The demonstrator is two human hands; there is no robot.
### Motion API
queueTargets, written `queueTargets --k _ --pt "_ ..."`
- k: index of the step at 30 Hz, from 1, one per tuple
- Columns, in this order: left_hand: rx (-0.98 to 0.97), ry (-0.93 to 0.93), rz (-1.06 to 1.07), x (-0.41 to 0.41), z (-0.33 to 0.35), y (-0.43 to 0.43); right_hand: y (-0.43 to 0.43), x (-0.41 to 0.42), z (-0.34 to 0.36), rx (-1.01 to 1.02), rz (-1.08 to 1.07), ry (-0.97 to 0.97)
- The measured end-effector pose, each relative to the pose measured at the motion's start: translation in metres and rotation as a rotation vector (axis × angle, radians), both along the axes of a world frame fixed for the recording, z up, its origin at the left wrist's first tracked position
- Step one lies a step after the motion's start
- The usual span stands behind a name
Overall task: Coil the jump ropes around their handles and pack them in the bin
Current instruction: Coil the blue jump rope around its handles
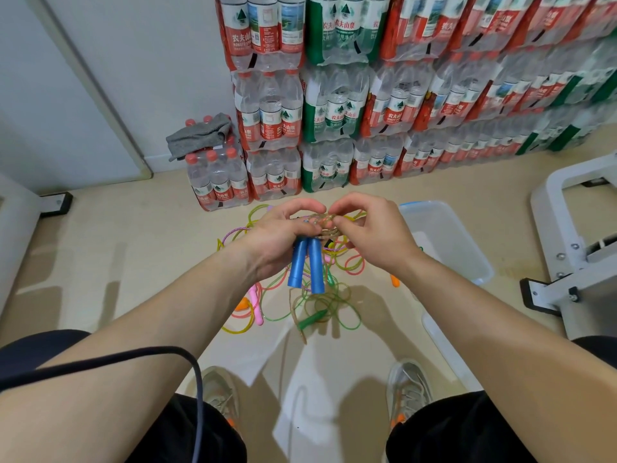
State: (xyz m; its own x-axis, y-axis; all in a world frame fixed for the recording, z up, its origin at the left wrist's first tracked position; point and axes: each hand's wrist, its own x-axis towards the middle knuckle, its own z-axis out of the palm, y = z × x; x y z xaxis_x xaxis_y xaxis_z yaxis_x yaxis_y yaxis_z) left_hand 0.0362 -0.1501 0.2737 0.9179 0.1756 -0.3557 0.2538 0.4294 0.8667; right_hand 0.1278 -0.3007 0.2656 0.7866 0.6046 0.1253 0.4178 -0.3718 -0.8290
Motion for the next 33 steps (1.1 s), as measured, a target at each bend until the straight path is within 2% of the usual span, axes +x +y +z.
queueTargets --k 3,6,9,13,15,18,22,28,33 --pt "0.039 0.018 0.021 0.001 -0.003 0.001 -0.001 -0.001 0.0 -0.02 0.008 -0.068" --pt "0.166 0.017 0.041 0.004 -0.009 0.0 -0.001 -0.002 -0.003 -0.057 0.041 -0.198" --pt "0.425 -0.016 0.034 0.005 -0.011 -0.002 -0.001 -0.002 -0.005 -0.213 0.049 -0.289" --pt "0.867 -0.09 -0.004 0.004 -0.013 -0.007 0.0 -0.001 -0.005 -0.231 0.02 -0.185" --pt "0.982 -0.096 0.001 0.004 -0.015 -0.007 0.001 0.0 -0.004 -0.212 0.014 -0.12" --pt "1.056 -0.091 -0.006 0.003 -0.017 -0.004 0.001 -0.002 -0.001 -0.153 0.012 0.0" --pt "1.164 -0.1 -0.03 0.004 -0.022 -0.002 0.002 -0.001 -0.001 -0.115 -0.017 -0.04" --pt "1.232 -0.128 -0.07 0.002 -0.024 -0.002 0.002 0.0 -0.002 -0.055 0.005 0.025" --pt "1.258 -0.096 -0.11 0.003 -0.029 -0.001 0.004 -0.002 -0.003 0.023 0.019 0.231"
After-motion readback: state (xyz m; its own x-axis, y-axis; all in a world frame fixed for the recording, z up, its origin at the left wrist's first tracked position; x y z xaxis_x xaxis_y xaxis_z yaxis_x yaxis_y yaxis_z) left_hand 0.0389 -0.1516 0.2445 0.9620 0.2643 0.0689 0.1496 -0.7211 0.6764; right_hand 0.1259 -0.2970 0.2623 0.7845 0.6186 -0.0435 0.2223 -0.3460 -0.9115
